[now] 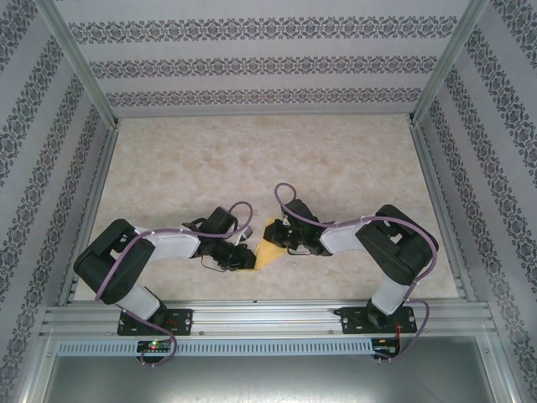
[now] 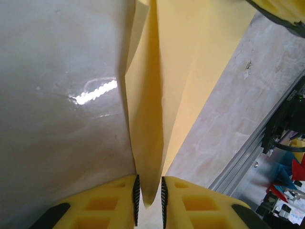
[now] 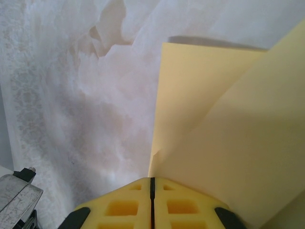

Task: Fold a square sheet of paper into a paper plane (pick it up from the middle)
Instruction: Fourth fold the wing at the center of the table.

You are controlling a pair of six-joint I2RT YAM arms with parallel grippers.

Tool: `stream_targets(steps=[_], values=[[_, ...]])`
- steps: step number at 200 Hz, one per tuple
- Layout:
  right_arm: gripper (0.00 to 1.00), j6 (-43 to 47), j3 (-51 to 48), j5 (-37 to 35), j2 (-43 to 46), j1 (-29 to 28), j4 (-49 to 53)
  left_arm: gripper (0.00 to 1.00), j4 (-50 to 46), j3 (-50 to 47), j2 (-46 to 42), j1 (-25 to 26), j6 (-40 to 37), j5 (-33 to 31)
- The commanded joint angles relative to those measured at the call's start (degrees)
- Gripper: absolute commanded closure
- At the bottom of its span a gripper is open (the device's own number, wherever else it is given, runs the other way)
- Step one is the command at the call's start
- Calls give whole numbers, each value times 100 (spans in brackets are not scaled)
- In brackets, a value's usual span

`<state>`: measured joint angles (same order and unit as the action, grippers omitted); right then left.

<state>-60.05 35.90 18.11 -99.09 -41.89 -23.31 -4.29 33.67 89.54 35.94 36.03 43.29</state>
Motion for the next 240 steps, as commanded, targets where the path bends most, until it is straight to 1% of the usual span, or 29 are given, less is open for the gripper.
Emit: stream_targets(steps=[1, 33, 55, 94, 128, 157, 186, 213, 240], values=[[91, 108, -77, -228, -291, -95, 698, 75, -43, 120, -49, 53, -149, -52], [91, 115, -83, -231, -295, -91, 714, 72, -122, 172, -281, 53, -162, -252], [91, 119, -85, -243, -278, -99, 723, 72, -300, 295, -263, 53, -240, -424], [91, 123, -74, -226, -295, -105, 722, 83, -293, 342, -149, 53, -259, -374], [91, 116, -66, -236, -311, -101, 734, 88, -363, 344, 35, 59, -299, -201], [91, 115, -61, -242, -313, -103, 748, 92, -510, 325, 180, 54, -342, -220], [91, 99, -63, -246, -330, -109, 767, 93, -560, 319, 361, 64, -347, -170], [91, 99, -74, -271, -322, -109, 784, 93, -940, 338, 431, 71, -405, -495], [91, 90, -59, -253, -353, -119, 793, 93, -1071, 267, 376, 116, -345, -526]])
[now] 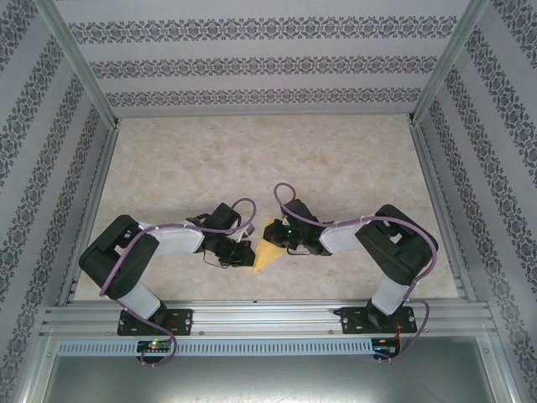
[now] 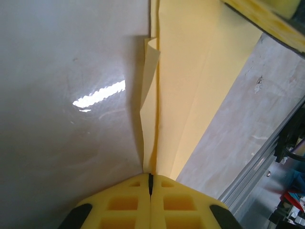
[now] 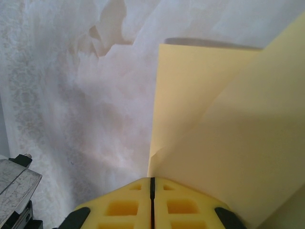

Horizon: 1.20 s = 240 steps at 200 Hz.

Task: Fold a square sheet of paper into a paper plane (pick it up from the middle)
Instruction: Fourth fold the wing at the center of the table.

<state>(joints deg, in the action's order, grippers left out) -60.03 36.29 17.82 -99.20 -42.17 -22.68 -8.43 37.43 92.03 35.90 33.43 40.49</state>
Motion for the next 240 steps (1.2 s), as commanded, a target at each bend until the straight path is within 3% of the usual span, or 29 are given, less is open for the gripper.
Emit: stream_targets(steps=[1, 28, 63, 99, 136, 184, 215, 240], values=[[91, 92, -97, -226, -344, -95, 730, 93, -668, -111, 124, 124, -84, -253], [91, 104, -116, -253, -315, -90, 762, 92, -870, -80, -118, 283, -31, -446], [91, 115, -114, -253, -324, -105, 788, 86, -1222, 58, -1108, 286, 224, -1334], [91, 139, -96, -260, -319, -98, 826, 84, -1049, 329, -1622, 286, 327, -1484], [91, 132, -99, -253, -319, -94, 833, 92, 50, 485, -960, 286, 627, -610], [91, 145, -79, -255, -346, -90, 861, 95, 1101, 236, -70, 286, 1007, -320], [91, 150, -70, -236, -350, -90, 869, 94, 1172, 128, 231, 286, 954, -271], [91, 132, -79, -253, -351, -91, 870, 94, 690, 6, 373, 286, 748, -270]])
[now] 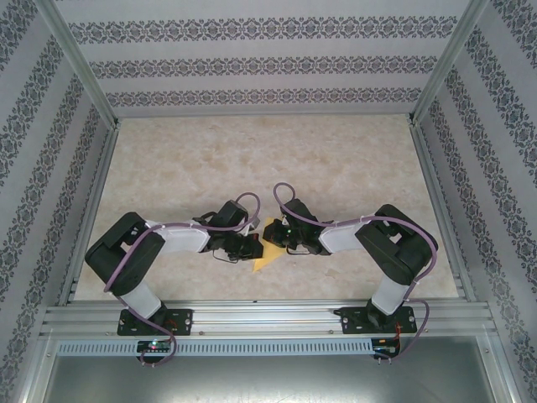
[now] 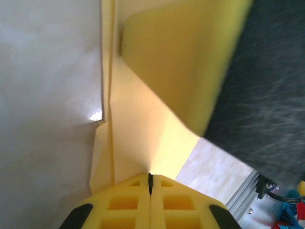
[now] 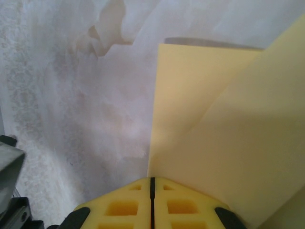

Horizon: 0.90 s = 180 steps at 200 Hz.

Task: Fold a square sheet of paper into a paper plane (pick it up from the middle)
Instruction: Fourth fold the wing at the center of the table.

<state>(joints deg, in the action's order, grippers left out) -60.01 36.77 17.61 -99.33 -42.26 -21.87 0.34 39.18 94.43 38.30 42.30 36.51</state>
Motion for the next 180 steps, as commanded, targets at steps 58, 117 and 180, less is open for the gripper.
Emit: stream_targets(steps=[58, 117, 180], values=[[90, 140, -135, -265, -324, -84, 844, 95, -911, -780, 20, 72, -282, -97], [90, 122, -171, -298, -315, -82, 841, 94, -944, -1036, -415, 184, -92, -23], [94, 124, -153, -277, -368, -101, 799, 88, -1328, -965, -1527, 204, -97, -219]])
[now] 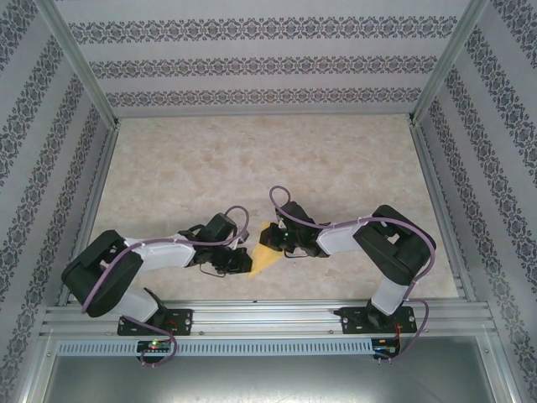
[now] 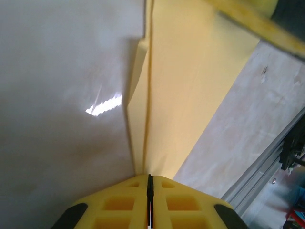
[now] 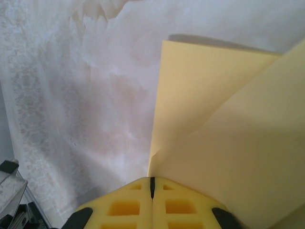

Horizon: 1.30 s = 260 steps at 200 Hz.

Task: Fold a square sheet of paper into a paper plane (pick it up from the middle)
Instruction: Fourth fold the wing at the center of the table.

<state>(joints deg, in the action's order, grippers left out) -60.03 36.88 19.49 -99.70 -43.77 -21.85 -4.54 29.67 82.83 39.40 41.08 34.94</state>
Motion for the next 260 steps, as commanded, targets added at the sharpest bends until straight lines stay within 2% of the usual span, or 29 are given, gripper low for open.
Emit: stream_targets(steps=[1, 25, 60, 96, 133, 217, 260], values=[[94, 125, -164, -464, -326, 51, 796, 88, -857, -1, -387, 94, 20, -59], [94, 123, -181, -485, -296, 36, 807, 87, -1080, 302, -714, 88, -17, -128], [94, 125, -173, -499, -287, 22, 834, 85, -759, 529, -852, 89, 94, -45], [94, 118, -136, -498, -344, 2, 831, 85, -33, 520, -171, 89, 213, 508], [94, 102, -115, -491, -390, -5, 838, 84, 545, 234, 396, 94, 368, 740], [94, 100, -89, -503, -433, -4, 849, 88, -36, -590, 621, 186, 426, 360], [94, 92, -85, -511, -454, -5, 848, 87, -425, -840, -111, 236, 568, 191]])
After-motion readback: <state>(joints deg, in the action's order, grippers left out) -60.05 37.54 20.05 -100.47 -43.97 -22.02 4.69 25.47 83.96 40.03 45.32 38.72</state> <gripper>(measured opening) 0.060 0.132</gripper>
